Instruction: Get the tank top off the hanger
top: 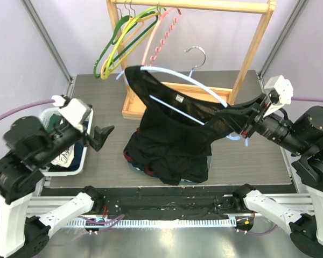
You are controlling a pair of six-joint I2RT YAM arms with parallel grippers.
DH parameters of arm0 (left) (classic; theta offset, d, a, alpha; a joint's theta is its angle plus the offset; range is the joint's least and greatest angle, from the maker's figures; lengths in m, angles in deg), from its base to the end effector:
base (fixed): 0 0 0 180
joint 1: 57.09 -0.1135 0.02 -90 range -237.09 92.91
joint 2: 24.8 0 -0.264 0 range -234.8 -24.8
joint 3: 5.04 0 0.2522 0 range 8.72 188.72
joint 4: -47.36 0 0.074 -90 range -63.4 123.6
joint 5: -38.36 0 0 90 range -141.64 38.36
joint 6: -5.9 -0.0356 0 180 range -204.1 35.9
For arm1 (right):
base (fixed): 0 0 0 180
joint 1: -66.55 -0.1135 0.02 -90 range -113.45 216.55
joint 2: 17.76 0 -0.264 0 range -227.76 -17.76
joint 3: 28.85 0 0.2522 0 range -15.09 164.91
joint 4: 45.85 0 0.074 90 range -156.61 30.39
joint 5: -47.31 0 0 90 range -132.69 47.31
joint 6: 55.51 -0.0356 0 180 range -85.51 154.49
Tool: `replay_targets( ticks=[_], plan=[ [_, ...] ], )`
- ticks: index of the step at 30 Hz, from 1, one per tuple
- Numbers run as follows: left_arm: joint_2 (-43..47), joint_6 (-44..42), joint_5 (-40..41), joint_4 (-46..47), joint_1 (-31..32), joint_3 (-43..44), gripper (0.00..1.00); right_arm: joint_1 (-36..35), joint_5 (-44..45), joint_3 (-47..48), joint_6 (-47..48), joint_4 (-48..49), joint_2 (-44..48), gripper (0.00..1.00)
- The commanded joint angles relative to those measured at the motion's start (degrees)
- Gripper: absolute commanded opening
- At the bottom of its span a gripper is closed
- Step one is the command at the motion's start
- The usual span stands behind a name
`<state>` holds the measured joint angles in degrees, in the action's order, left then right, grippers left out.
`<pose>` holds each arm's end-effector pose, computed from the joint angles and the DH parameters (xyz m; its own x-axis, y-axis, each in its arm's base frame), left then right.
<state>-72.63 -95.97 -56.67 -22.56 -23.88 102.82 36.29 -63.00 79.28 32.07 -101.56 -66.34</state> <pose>0.0624 -0.0446 0.5088 -0.0135 0.2538 -0.9672 0.6342 0.7500 0.1879 0.0631 0.0511 0.5361 0.0252 0.0606 -0.9978 -0.7735 0.6335 0.0189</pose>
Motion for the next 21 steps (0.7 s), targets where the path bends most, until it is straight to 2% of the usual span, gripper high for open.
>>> replay_targets(
  ticks=[1, 10, 14, 21],
  plan=[
    [-1.0, 2.5, -7.7, 2.2, -1.0, 3.0, 1.00, 0.0, -4.6, -1.1, 2.2, 2.7, 2.3, 0.01],
    [-7.5, 5.5, -16.9, 2.5, -1.9, 8.9, 1.00, 0.0, -2.9, -8.3, 10.1, 1.3, 3.5, 0.01],
    [-8.7, 5.0, -18.8, 2.2, -1.9, 8.7, 1.00, 0.1, -1.7, -13.9, 12.8, 4.5, 4.5, 0.01],
    [-8.9, 3.4, -22.0, 1.1, -2.0, 6.8, 1.00, -0.1, -3.0, -16.8, 14.6, 6.4, 4.1, 0.01]
  ],
)
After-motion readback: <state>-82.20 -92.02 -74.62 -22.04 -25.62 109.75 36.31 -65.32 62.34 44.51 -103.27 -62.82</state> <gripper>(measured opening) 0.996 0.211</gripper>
